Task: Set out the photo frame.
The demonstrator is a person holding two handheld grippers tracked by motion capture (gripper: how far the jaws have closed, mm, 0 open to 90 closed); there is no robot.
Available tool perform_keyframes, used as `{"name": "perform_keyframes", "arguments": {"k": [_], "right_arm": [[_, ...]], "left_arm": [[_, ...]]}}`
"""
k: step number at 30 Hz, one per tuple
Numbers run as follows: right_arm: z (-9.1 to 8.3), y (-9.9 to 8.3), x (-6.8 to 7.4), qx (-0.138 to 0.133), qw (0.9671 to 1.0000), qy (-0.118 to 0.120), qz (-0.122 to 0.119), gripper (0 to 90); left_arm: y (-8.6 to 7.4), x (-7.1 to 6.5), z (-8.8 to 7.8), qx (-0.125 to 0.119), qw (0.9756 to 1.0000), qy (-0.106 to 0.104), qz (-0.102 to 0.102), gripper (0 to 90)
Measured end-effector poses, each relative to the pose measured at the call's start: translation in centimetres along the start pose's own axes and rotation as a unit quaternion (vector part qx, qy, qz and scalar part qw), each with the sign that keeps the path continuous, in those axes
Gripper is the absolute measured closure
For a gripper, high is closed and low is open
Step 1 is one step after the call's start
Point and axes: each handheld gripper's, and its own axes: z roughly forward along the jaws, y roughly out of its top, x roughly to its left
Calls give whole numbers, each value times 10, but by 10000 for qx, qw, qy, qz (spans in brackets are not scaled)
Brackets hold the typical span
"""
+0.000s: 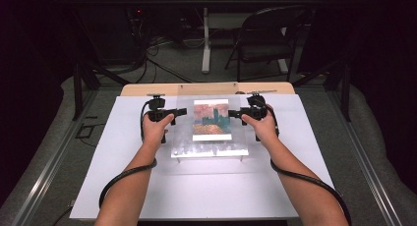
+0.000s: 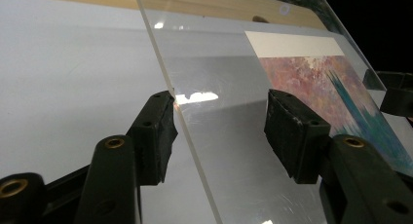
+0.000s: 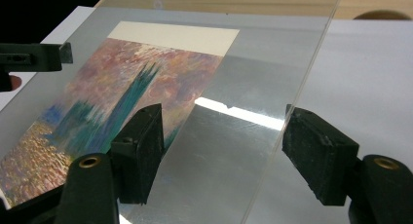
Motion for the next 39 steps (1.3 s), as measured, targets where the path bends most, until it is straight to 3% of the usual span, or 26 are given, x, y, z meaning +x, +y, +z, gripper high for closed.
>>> {"name": "perform_keyframes", "arguments": {"k": [10,11,17,31,39], "right_arm": [[-23,3,20,-199,9982,-116,-554,315],[-28,3,24,-266,9972,-151,-687,317],[-44,2,34,-343,9946,-196,-957,338],[-64,-1,47,-505,9901,-257,-1283,382],[-79,-2,53,-476,9893,-264,-1350,445]], "left_arm": [[1,-12,-30,-252,9993,-125,240,529],[1,-14,-33,-271,9992,-135,271,533],[1,-24,-49,-340,9984,-144,436,565],[-2,-38,-71,-415,9964,-156,726,600],[-5,-46,-84,-456,9948,-179,891,633]]}}
